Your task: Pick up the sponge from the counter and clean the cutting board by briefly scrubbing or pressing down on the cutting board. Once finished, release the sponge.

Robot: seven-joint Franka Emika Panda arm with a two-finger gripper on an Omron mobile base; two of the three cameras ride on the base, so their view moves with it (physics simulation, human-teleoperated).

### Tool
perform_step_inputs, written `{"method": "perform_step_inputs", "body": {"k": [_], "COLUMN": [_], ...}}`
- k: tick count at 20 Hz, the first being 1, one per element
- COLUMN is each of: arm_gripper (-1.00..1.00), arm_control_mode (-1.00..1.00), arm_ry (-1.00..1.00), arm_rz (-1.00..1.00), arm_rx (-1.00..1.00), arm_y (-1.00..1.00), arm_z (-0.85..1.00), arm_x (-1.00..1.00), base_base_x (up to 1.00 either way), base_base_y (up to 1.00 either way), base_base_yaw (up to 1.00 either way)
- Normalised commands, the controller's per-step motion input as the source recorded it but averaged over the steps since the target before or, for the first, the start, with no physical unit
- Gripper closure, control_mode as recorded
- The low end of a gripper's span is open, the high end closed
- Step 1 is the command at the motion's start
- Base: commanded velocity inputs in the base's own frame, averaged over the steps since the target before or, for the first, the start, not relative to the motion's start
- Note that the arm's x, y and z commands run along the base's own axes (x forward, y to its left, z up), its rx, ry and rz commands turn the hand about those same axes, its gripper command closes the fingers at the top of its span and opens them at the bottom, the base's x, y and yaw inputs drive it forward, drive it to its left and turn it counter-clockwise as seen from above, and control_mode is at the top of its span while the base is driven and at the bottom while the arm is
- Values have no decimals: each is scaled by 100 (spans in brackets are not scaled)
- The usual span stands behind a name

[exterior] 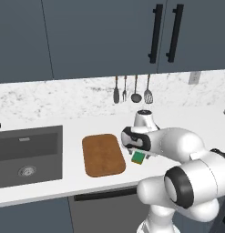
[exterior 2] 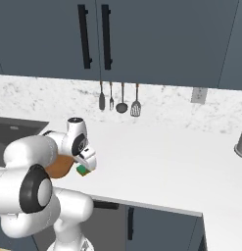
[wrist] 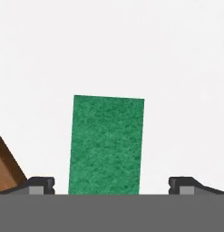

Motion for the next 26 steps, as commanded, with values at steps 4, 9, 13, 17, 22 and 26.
{"method": "perform_step_inputs", "body": {"k": [4, 9, 13, 17, 22, 26], "arm_gripper": [-100, -100, -100, -100, -100, 100], "arm_control_mode": [-100, -100, -100, -100, -100, -100], "arm_ry": [0, 0, 1, 1, -3, -12], "arm_rz": [1, 0, 0, 0, 0, 0], "arm_rx": [12, 4, 0, -1, 0, 0], "arm_y": [-19, -12, 0, 0, 0, 0], "arm_z": [-15, -14, -12, -8, -16, -53], "arm_x": [8, 9, 34, 36, 1, -36], "base_base_x": [0, 0, 0, 0, 0, 0], "base_base_y": [0, 0, 0, 0, 0, 0], "base_base_yaw": [0, 0, 0, 0, 0, 0]}}
